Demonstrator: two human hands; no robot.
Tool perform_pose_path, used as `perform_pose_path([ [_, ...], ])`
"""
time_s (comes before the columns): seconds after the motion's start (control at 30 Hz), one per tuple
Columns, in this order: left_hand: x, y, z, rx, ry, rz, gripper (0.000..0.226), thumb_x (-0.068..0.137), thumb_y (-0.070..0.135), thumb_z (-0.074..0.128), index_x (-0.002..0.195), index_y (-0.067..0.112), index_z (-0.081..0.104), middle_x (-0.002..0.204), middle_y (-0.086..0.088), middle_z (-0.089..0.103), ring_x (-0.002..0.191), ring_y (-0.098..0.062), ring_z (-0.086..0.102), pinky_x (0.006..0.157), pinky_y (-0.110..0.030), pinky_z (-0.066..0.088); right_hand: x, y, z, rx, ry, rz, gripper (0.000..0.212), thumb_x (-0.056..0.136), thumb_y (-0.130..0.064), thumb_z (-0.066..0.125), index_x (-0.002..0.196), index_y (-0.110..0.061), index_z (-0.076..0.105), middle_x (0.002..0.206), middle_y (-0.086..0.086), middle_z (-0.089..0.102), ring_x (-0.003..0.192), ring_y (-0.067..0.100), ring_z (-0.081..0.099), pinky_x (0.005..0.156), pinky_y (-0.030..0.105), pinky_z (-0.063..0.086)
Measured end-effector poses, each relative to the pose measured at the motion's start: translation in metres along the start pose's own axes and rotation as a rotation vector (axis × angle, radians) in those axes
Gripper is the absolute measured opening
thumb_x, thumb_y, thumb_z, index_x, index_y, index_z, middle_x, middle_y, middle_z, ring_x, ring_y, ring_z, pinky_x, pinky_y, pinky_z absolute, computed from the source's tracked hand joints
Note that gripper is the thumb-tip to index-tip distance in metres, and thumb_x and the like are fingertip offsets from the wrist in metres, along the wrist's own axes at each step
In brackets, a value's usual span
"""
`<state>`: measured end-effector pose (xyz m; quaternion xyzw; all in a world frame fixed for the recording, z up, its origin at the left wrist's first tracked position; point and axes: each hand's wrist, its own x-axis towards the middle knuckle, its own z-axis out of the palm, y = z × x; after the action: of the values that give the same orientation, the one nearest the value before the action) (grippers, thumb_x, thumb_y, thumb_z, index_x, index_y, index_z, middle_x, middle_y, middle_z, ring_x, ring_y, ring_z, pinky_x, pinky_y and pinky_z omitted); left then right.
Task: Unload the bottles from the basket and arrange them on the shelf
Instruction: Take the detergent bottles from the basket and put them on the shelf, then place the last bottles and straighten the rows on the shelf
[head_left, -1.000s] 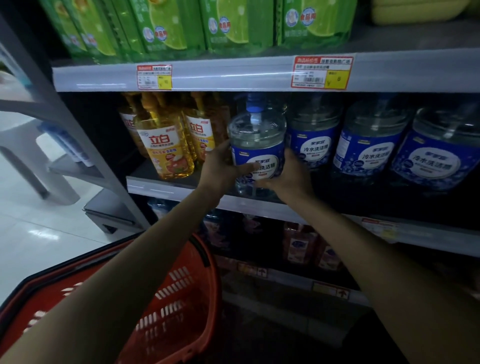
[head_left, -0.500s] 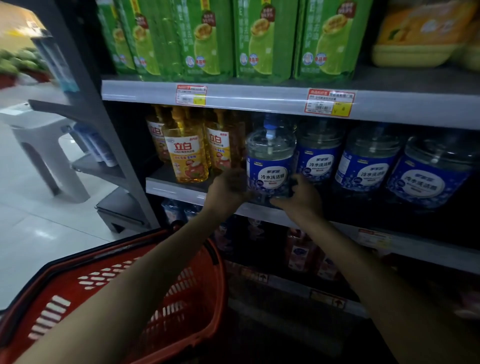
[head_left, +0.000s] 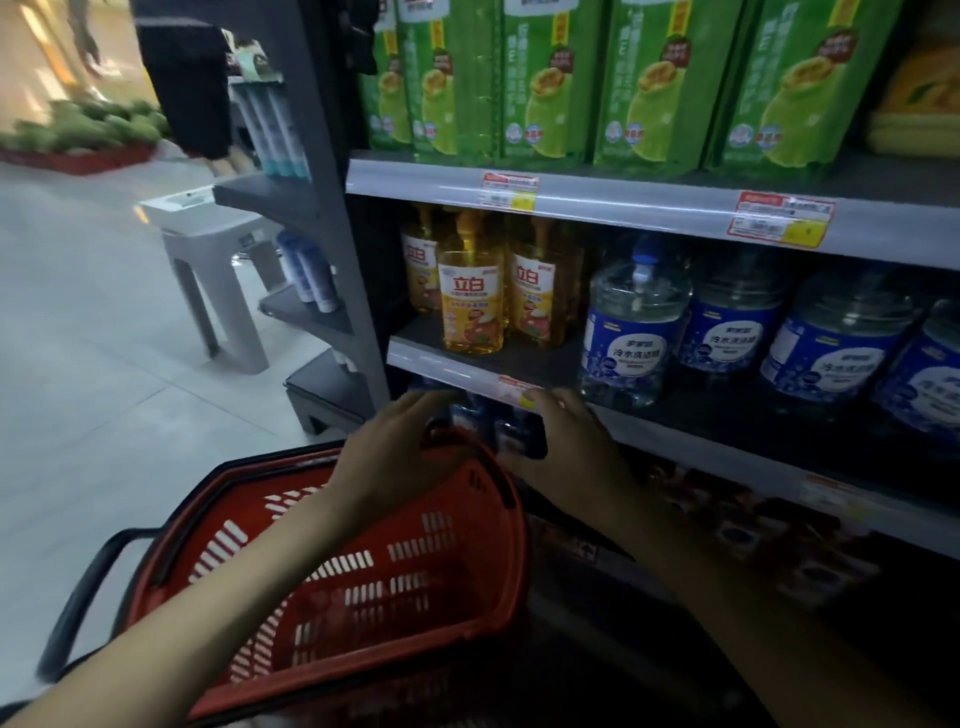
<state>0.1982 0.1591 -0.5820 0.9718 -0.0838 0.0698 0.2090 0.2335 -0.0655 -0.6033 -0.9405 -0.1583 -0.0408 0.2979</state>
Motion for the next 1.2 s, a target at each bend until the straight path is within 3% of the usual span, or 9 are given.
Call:
perform_pose_path([
  [0.1,-0.032,-0.033,-0.006,0.175,0.014,0.019,0.074,0.089,0.064,0.061,0.154,0.036,0.037,0.156,0.004,0.044,0.138,-0.022,0.047,0.106,-0.045,0.048,-0.004,-0.003,0.02,-0.126,-0.122,-0.037,0.099,0.079,-0.081,0.053,0.158,-0.03,0.024,0.167,0.004,0.017,0.154,0.028,0.018,0.12,0.054,0.03],
  [0.23,-0.08,-0.085,0.0,0.336,0.003,-0.032,0.081,0.084,0.075,0.04,0.155,0.036,0.038,0.158,0.0,0.044,0.146,-0.026,0.04,0.118,-0.051,0.035,-0.011,-0.005,0.047,-0.21,-0.263,-0.104,0.093,0.09,-0.075,0.05,0.162,-0.038,0.005,0.171,0.003,-0.011,0.157,0.028,-0.016,0.127,0.056,0.003],
  [0.4,-0.132,-0.142,0.025,0.466,-0.124,-0.273,0.09,0.081,0.08,0.021,0.159,0.034,0.031,0.161,-0.008,0.039,0.151,-0.032,0.033,0.12,-0.061,0.027,-0.009,0.0,0.095,-0.379,-0.39,-0.169,0.083,0.097,-0.07,0.038,0.164,-0.034,0.004,0.17,0.011,-0.015,0.155,0.035,-0.021,0.127,0.052,-0.006],
  [0.6,-0.196,-0.182,0.06,0.481,-0.149,-0.6,0.088,0.086,0.081,0.01,0.155,0.035,0.039,0.151,-0.004,0.053,0.144,-0.033,0.041,0.116,-0.069,0.012,-0.009,0.015,0.135,-0.509,-0.538,-0.147,0.081,0.096,-0.074,0.027,0.164,-0.033,0.007,0.171,0.012,-0.014,0.156,0.032,-0.019,0.126,0.052,-0.008],
  [0.7,-0.21,-0.177,0.069,0.418,-0.106,-0.641,0.093,0.089,0.081,-0.002,0.151,0.032,0.047,0.132,0.0,0.068,0.133,-0.023,0.055,0.122,-0.064,0.002,-0.017,0.022,0.149,-0.607,-0.536,-0.211,0.099,0.079,-0.092,0.01,0.16,-0.036,0.025,0.172,0.009,0.006,0.158,0.028,-0.007,0.122,0.056,-0.018],
  [0.77,-0.211,-0.177,0.069,0.429,-0.072,-0.625,0.084,0.093,0.077,0.005,0.144,0.034,0.056,0.123,0.006,0.072,0.126,-0.018,0.06,0.122,-0.064,0.002,-0.019,0.024,0.154,-0.581,-0.478,-0.23,0.098,0.077,-0.094,0.007,0.151,-0.04,0.042,0.167,0.001,0.026,0.158,0.023,0.009,0.121,0.054,-0.021],
  [0.9,-0.206,-0.204,0.064,0.451,0.015,-0.567,0.064,0.098,0.071,0.023,0.133,0.035,0.064,0.117,0.011,0.072,0.119,-0.014,0.063,0.123,-0.058,0.009,-0.018,0.016,0.166,-0.421,-0.357,-0.19,0.096,0.077,-0.094,0.007,0.133,-0.037,0.061,0.149,-0.005,0.053,0.149,0.018,0.033,0.124,0.051,-0.012],
  [1.07,-0.195,-0.252,0.035,0.485,0.179,-0.668,0.052,0.097,0.046,0.058,0.138,0.014,0.06,0.125,-0.011,0.067,0.119,-0.033,0.058,0.111,-0.054,0.036,-0.034,-0.035,0.19,-0.35,-0.302,-0.104,0.079,0.082,-0.084,0.021,0.126,-0.037,0.066,0.145,-0.003,0.055,0.146,0.022,0.036,0.123,0.053,-0.011],
  [1.2,-0.195,-0.223,0.046,0.411,0.2,-0.652,0.05,0.1,0.047,0.054,0.139,0.017,0.059,0.127,-0.007,0.066,0.121,-0.029,0.057,0.113,-0.053,0.034,-0.04,-0.061,0.206,-0.161,-0.298,-0.203,0.063,0.084,-0.071,0.035,0.127,-0.036,0.065,0.148,-0.002,0.051,0.146,0.021,0.037,0.125,0.059,0.003],
])
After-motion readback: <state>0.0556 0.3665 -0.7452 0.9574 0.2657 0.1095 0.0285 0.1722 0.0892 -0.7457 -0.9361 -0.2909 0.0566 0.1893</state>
